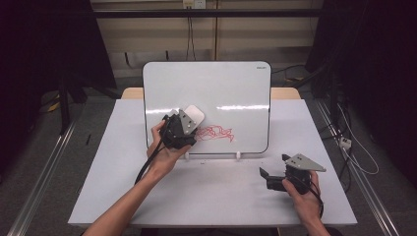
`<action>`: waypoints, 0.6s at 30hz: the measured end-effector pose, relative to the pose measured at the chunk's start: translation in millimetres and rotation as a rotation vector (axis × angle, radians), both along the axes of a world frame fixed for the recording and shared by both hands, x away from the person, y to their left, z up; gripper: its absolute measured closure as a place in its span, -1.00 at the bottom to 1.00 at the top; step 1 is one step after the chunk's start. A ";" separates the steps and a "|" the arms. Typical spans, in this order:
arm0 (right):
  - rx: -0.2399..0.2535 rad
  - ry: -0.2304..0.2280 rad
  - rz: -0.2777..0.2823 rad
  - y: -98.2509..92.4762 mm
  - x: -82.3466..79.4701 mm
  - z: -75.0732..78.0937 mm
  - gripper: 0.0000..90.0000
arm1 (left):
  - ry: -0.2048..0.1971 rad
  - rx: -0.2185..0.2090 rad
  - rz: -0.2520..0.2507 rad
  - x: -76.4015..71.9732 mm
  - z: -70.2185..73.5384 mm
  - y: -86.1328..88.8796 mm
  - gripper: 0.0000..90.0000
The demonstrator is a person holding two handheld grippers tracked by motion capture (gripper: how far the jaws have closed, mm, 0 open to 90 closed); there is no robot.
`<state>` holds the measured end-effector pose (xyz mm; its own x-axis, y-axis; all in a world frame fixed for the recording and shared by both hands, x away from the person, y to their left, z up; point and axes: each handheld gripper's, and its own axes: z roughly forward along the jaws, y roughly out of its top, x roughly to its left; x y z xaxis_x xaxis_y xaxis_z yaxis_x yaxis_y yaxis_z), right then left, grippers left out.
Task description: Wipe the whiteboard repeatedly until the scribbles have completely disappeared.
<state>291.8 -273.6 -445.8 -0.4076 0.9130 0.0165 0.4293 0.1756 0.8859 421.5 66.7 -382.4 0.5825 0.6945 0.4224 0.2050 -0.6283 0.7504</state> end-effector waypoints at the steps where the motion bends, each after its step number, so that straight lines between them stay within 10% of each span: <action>1: 0.000 -0.001 -0.001 -0.1 0.2 -0.1 -0.89 | -0.002 0.002 -0.002 -0.1 0.0 0.0 -0.32; 18: -0.002 -0.002 0.004 1.1 -0.3 0.4 -0.89 | -0.020 0.052 -0.011 -5.5 -5.1 -12.0 -0.32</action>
<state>291.5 -272.6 -445.4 -0.4113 0.9114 0.0139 0.4270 0.1793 0.8863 416.0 54.7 -387.5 0.5809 0.6650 0.4694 0.1827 -0.6685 0.7209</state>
